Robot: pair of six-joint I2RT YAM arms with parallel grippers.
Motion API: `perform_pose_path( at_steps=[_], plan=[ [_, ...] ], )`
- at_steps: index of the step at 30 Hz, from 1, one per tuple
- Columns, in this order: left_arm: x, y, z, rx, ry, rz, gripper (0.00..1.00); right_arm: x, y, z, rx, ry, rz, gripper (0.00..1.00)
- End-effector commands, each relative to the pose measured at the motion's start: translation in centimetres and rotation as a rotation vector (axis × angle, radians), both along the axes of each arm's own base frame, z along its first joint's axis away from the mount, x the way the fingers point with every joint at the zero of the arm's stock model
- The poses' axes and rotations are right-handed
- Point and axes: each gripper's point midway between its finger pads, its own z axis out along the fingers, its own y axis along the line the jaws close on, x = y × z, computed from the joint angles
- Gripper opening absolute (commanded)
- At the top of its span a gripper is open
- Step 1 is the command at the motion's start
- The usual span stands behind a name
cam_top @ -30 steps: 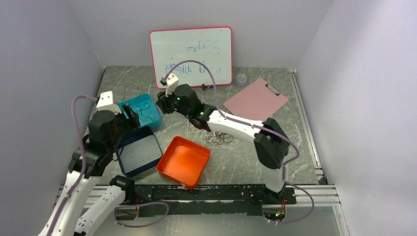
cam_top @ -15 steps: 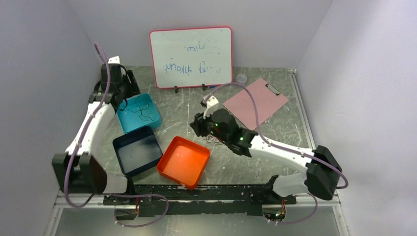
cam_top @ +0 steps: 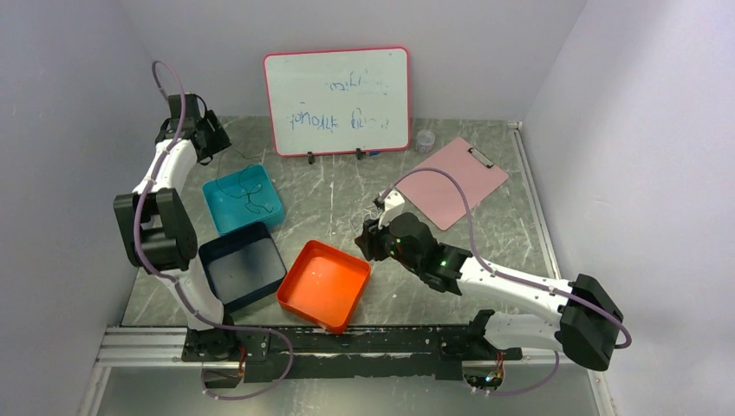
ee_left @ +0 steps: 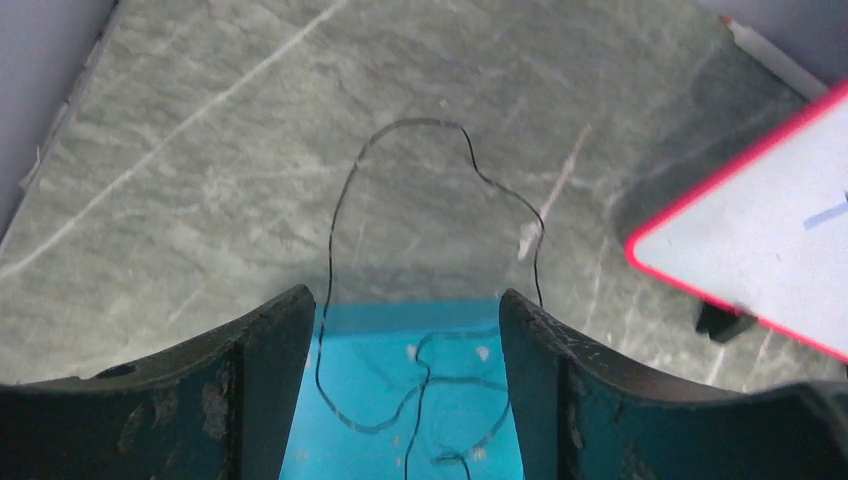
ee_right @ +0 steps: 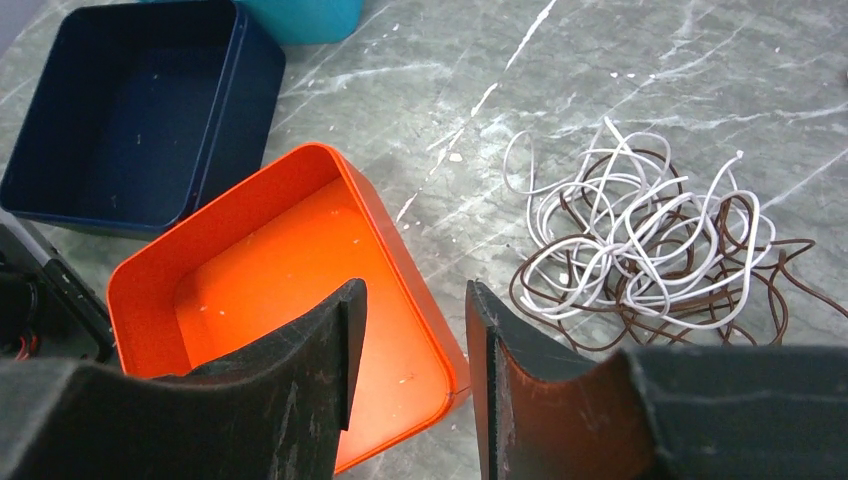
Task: Untangle the cables
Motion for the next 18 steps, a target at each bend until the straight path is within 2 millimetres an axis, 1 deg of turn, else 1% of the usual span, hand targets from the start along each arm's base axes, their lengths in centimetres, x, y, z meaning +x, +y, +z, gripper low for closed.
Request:
perform_pose_path(
  at_steps=[1,4,7,11,14,18],
  plan=[
    [2.1,2.7,0.2,0.031,-0.001,0.040,0.73,0.3,-0.6,0.0,0.003,-0.005,-0.039,0.45],
    [2.7,3.5,-1.3,0.041,0.038,0.030,0.74,0.4,-0.8,-0.2,-0.004,-0.006,-0.050,0.46],
    [3.4,3.8,-2.8,0.040,0.076,-0.004,0.75,0.5,-0.9,-0.5,-0.012,-0.005,-0.058,0.46],
    [4.5,3.4,-4.4,0.050,0.116,-0.112,0.74,0.6,-0.9,-1.2,-0.033,-0.001,-0.058,0.47],
    [5.1,3.0,-5.1,0.072,0.130,-0.208,0.73,0.6,-0.8,-1.5,-0.046,0.003,-0.049,0.47],
    [6.0,3.6,-5.6,0.141,0.145,-0.287,0.73,0.5,-0.7,-1.9,-0.060,0.009,-0.034,0.47]
  ],
)
